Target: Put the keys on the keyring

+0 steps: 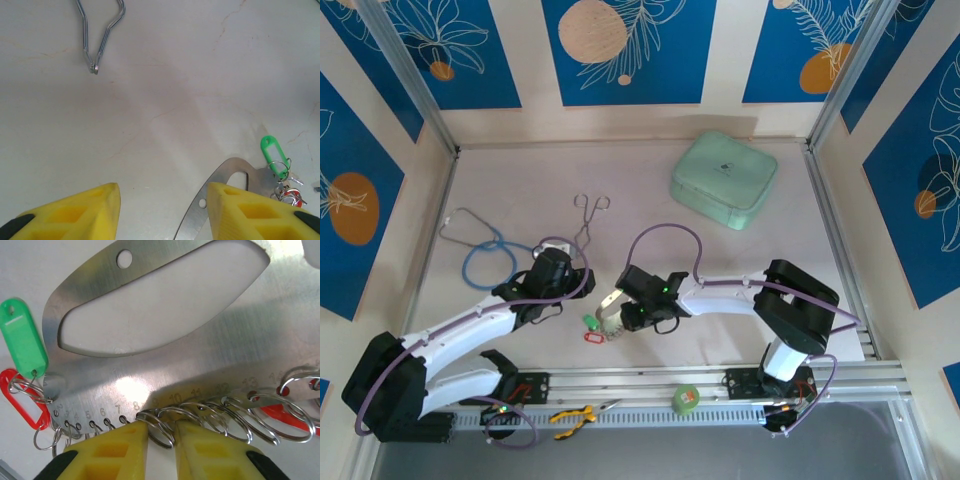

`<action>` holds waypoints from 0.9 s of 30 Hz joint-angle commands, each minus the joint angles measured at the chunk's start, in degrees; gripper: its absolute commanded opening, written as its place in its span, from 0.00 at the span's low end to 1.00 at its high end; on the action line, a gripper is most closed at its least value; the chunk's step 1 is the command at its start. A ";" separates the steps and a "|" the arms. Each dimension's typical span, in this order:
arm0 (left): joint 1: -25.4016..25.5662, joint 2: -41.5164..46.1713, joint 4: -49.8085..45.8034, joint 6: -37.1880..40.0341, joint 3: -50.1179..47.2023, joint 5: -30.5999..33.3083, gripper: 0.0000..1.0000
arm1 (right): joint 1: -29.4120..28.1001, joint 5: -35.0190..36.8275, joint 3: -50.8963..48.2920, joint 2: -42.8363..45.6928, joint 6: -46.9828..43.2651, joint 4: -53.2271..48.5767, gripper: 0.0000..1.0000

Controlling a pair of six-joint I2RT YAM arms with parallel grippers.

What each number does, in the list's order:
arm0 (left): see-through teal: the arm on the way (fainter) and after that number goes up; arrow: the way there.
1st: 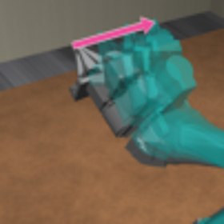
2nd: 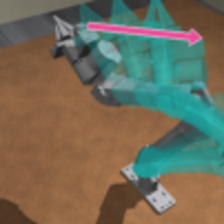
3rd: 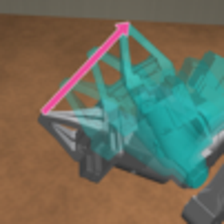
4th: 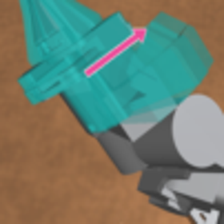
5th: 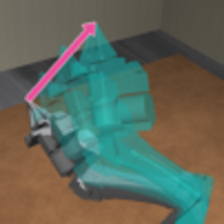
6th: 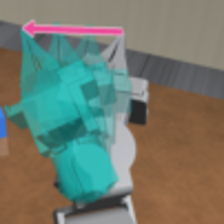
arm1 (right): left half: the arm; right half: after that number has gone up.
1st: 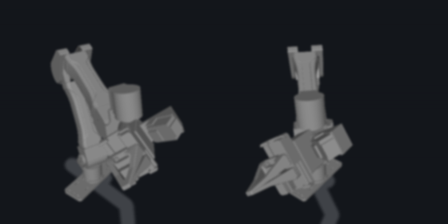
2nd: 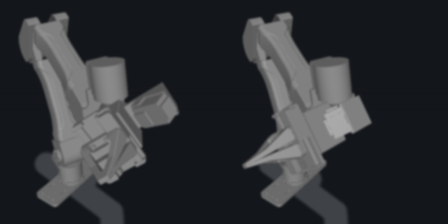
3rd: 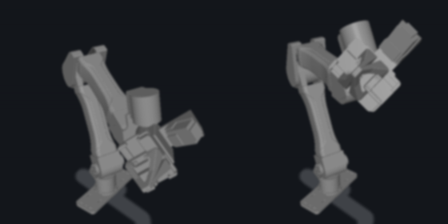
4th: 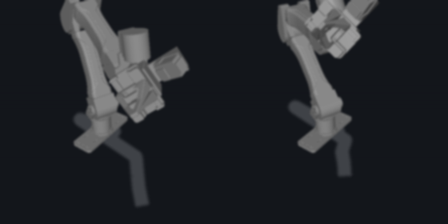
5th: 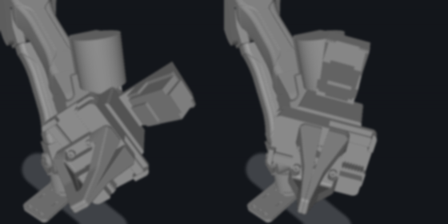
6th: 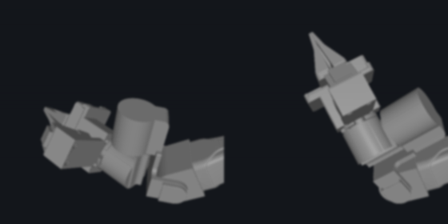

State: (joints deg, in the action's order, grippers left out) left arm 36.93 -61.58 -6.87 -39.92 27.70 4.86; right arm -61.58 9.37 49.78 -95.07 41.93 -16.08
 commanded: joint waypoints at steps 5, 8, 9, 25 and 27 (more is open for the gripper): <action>0.35 1.07 -1.37 1.43 0.95 1.28 0.49 | 0.35 -1.24 -0.77 0.18 1.31 -0.18 0.08; 0.35 1.44 -1.60 1.51 1.02 1.46 0.49 | 0.37 -0.86 -0.82 1.12 1.07 -0.36 0.00; 0.35 1.63 -1.78 1.43 1.03 1.62 0.49 | 0.32 -0.65 -0.90 1.56 0.96 -0.44 0.00; 0.40 3.54 0.19 14.18 4.45 2.27 0.52 | 0.73 3.36 -4.17 10.81 -17.03 2.59 0.00; 0.34 4.36 2.67 19.38 4.50 0.13 0.54 | 1.83 1.85 -5.28 12.31 -20.70 4.56 0.00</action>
State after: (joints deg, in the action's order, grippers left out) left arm 36.95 -58.96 -7.25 -29.23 30.20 6.39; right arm -60.90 11.94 45.84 -85.52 28.88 -14.68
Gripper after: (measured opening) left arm 0.530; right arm 0.048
